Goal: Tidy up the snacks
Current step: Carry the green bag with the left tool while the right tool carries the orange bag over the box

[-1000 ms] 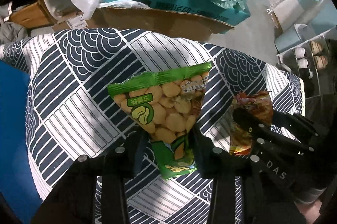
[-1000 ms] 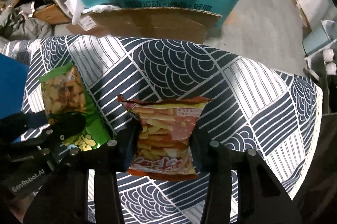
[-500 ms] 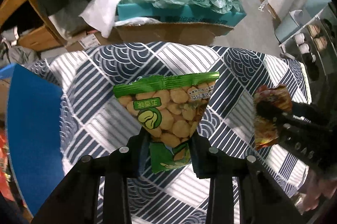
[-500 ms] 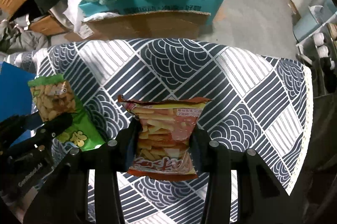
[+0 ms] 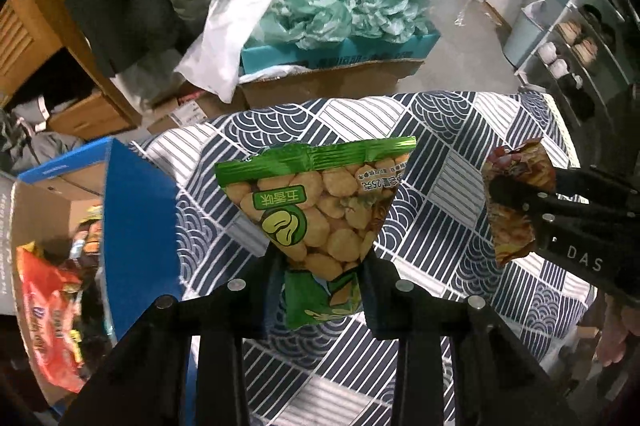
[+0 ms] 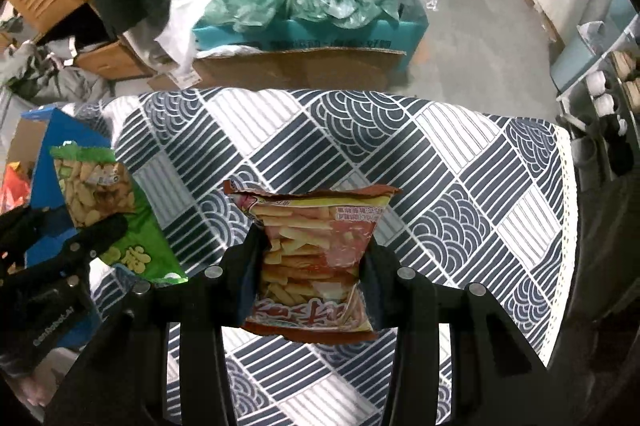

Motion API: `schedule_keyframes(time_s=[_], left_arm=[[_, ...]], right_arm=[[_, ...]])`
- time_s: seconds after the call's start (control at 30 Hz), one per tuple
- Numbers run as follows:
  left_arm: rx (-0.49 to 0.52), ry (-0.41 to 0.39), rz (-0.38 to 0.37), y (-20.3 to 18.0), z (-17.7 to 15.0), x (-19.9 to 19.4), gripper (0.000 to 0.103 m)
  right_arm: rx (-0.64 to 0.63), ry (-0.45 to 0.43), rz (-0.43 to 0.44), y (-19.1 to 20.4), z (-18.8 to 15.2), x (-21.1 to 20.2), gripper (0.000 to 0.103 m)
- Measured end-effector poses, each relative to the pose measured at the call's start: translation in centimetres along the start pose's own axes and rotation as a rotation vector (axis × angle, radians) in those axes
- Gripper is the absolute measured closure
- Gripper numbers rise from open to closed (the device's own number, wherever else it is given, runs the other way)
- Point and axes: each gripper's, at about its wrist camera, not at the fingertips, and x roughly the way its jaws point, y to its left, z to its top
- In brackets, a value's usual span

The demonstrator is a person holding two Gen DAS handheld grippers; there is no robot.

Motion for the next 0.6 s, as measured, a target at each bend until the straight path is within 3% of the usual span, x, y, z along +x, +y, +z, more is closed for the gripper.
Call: schedule_keyframes(time_s=[0.6], left_arm=[[-0.015,-0.133,0.038,4.8,-3.0,-8.4,0.069]], right_arm=[[-0.037,-0.135,0.051,4.7,-1.3,-6.4,0.061]])
